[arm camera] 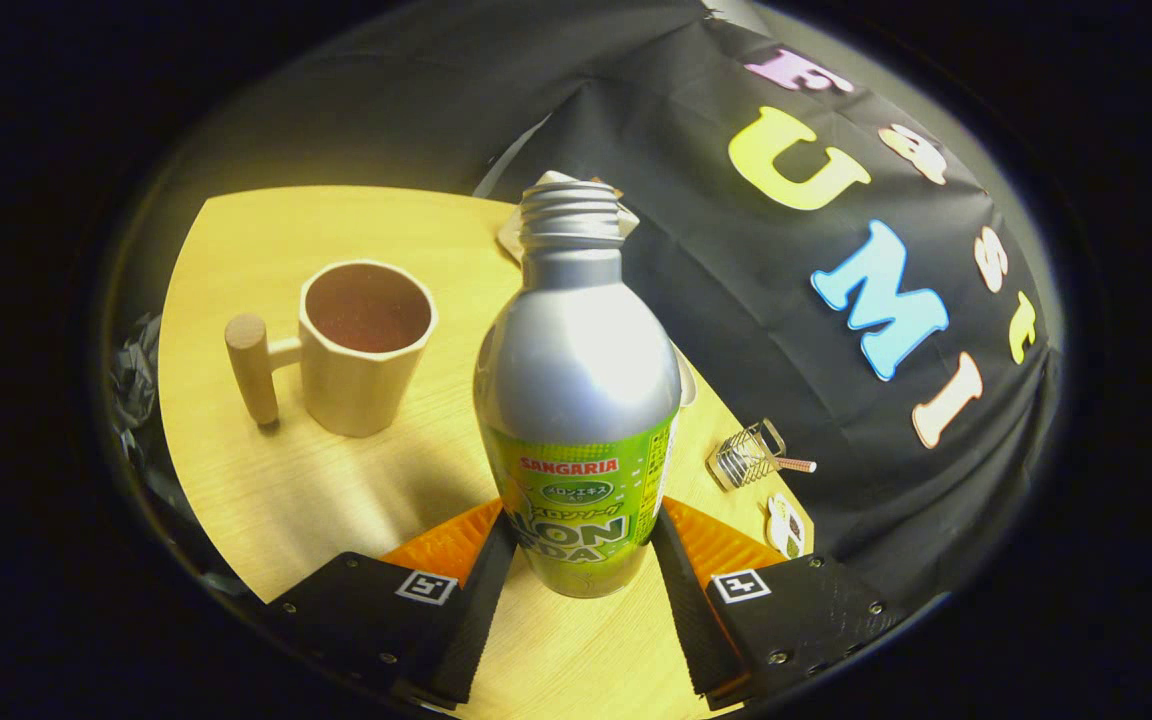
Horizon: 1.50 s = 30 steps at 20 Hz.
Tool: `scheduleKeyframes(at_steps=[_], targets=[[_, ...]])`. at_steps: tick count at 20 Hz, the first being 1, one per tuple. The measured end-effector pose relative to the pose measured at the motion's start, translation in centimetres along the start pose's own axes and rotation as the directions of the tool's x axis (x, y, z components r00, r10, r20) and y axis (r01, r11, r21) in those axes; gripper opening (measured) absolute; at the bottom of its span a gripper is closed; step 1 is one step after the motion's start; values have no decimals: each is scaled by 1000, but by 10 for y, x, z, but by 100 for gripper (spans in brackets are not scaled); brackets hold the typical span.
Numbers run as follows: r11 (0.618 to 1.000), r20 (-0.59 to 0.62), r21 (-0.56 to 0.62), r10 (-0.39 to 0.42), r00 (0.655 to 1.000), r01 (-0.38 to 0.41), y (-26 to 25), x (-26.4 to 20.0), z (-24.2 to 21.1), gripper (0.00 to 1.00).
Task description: Take the bottle from table, then pour the juice into the cup, finally place the bottle on the coaster
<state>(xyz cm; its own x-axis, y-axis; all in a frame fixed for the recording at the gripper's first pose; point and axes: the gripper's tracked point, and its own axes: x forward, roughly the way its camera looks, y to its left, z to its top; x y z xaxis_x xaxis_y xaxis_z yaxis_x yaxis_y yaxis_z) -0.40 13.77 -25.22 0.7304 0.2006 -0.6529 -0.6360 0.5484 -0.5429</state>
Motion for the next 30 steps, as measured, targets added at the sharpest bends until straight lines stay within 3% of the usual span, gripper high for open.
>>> scheduleKeyframes(at_steps=[8,15,20,30], targets=[[989,-79,-139,39,996,-50,13,3,2,78],[954,-160,-291,23,987,-70,20,4,4,78],[937,-216,-337,16,976,-90,19,5,3,78],[859,-316,-497,-45,948,-124,7,-5,1,78]])
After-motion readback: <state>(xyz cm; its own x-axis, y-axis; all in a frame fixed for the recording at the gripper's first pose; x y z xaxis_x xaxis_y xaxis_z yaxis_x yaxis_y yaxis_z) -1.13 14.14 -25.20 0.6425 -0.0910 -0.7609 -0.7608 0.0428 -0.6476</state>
